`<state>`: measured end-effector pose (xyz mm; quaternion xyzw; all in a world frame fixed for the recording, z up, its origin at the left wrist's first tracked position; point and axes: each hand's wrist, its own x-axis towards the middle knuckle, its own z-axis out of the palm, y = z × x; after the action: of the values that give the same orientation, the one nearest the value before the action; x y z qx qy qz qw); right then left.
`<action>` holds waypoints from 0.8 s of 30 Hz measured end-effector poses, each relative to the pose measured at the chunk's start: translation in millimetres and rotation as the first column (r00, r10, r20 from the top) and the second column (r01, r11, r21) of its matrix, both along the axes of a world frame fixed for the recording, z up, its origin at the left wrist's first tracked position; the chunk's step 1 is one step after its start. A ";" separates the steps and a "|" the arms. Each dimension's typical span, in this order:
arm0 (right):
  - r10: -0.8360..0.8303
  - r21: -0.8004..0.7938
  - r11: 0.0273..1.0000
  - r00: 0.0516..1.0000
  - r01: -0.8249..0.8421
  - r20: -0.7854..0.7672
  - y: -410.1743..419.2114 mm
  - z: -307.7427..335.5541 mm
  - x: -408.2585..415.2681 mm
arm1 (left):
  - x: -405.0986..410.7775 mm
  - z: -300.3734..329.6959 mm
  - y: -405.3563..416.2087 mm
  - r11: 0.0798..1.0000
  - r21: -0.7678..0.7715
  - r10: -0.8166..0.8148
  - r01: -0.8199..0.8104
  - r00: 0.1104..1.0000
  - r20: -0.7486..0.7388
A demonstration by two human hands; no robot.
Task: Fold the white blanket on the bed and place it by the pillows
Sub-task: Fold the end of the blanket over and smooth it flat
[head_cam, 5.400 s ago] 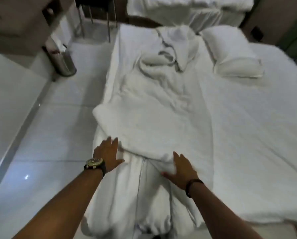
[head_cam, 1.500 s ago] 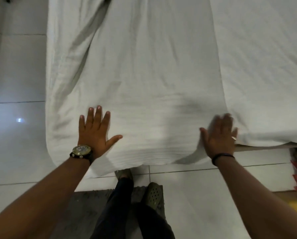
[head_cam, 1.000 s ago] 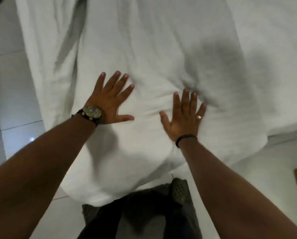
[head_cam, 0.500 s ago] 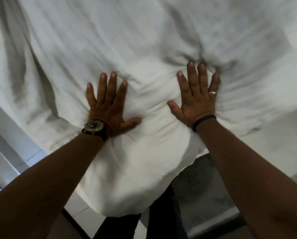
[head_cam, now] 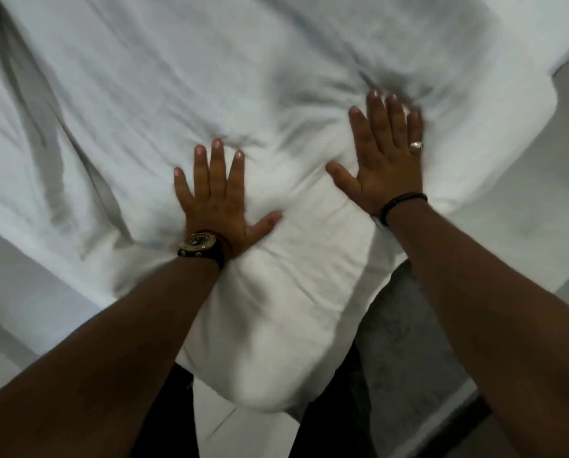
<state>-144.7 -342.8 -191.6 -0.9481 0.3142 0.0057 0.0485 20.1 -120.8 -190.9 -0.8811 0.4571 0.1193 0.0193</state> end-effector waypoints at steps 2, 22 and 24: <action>-0.255 0.048 0.965 0.963 0.259 -0.086 15.4 10.2 -8.8 | 1.8 2.7 0.8 1.000 -0.021 -0.015 0.015 0.999 -0.028; -0.591 0.255 0.603 0.639 0.755 -0.493 320.3 59.0 50.2 | 318.7 96.4 44.6 0.717 0.368 -0.618 0.592 0.784 -0.057; -0.647 0.297 0.475 0.557 0.829 -0.520 322.8 77.6 47.4 | 316.7 110.9 54.4 0.723 0.376 -0.595 0.580 0.799 -0.087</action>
<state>-97.3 -20.0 -114.0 -0.6462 0.6869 0.2288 0.2413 336.9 -66.4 -79.9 -0.6715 0.6794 0.1767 0.2372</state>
